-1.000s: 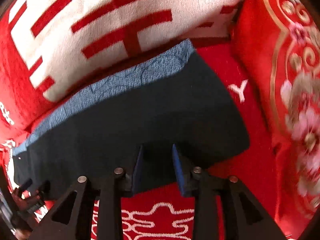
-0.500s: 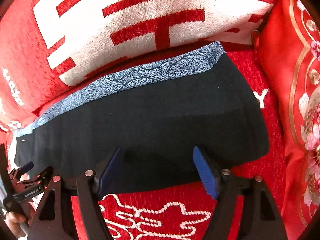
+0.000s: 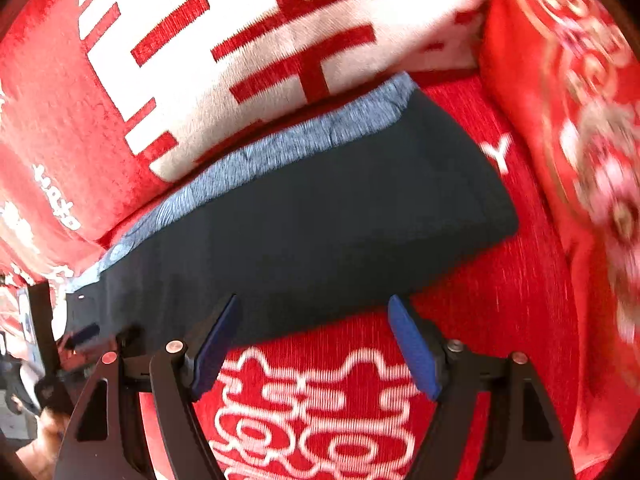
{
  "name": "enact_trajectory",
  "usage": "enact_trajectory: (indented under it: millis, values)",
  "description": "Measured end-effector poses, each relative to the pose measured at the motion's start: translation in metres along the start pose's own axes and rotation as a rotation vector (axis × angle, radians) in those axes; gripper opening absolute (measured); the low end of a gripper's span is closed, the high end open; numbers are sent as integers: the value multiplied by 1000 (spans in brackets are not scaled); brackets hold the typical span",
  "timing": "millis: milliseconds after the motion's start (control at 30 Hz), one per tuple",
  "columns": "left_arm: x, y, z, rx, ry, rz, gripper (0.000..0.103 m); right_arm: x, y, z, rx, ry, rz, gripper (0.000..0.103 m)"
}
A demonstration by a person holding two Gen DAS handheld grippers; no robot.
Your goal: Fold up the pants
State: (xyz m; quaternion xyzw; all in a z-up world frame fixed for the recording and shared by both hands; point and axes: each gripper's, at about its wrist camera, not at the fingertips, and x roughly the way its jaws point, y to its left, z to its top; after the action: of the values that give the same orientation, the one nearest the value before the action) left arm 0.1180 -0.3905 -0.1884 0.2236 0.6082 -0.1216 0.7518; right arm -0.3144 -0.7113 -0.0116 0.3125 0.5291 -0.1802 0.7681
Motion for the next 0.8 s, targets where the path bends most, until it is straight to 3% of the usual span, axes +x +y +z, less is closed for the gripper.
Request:
enact_trajectory:
  millis: [133,233,300,367,433,567,800]
  values:
    - [-1,7,41,-50,-49,-2,103,-8,-4,-18,13,27,13,70]
    - [15,16,69,-112,-40,-7,103,-8,-6,-27,30,38,40,69]
    - [31,18,78,-115,-17,34,103,-8,-7,-31,40,41,59,69]
    - [48,22,75,-122,3,21,103,-7,-8,-34,57,46,74,69]
    - [46,29,73,-153,8,-9,103,-8,-10,-40,77,50,92,69]
    - [30,23,60,-116,41,-3,103,-7,-15,-54,105,74,122,69]
    - [-3,-36,30,3,26,-131,103,-6,-32,-59,201,39,202,69]
